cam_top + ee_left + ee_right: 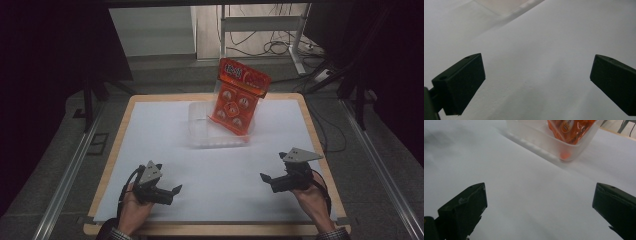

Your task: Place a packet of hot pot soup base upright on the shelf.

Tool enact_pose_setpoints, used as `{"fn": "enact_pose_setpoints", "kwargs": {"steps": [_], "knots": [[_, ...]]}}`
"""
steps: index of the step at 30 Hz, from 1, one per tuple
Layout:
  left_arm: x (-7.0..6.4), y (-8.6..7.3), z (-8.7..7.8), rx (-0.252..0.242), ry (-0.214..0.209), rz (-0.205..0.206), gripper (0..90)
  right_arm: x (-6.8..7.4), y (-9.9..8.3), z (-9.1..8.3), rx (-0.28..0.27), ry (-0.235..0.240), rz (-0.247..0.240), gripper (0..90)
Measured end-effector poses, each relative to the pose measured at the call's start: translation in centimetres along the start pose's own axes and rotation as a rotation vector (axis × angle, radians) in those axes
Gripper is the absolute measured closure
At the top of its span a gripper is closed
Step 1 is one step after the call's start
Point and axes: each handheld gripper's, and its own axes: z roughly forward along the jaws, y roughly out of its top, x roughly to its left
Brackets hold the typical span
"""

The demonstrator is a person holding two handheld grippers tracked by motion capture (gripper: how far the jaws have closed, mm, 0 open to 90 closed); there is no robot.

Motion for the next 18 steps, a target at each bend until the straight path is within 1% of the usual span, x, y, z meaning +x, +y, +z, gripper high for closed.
{"fn": "enact_pose_setpoints", "kwargs": {"steps": [7, 11, 14, 18], "knots": [[0.0, 0.0, 0.1, 0.005, -0.001, 0.0, 0.0, -0.5, -0.8, 0.8, 0.029, -0.015, -0.012, 0.0], [0.0, 0.0, 0.1, 0.008, 0.001, 0.001, 0.0, -0.8, -1.3, 1.3, 0.051, -0.012, 0.002, 0.0], [0.0, 0.0, 0.1, 0.008, 0.0, 0.0, 0.0, -1.0, -1.6, 1.4, 0.056, -0.004, 0.016, 0.0], [0.0, 0.0, 0.2, 0.009, 0.0, 0.0, 0.0, -1.1, -1.6, 1.4, 0.055, -0.008, 0.015, 0.0]]}}
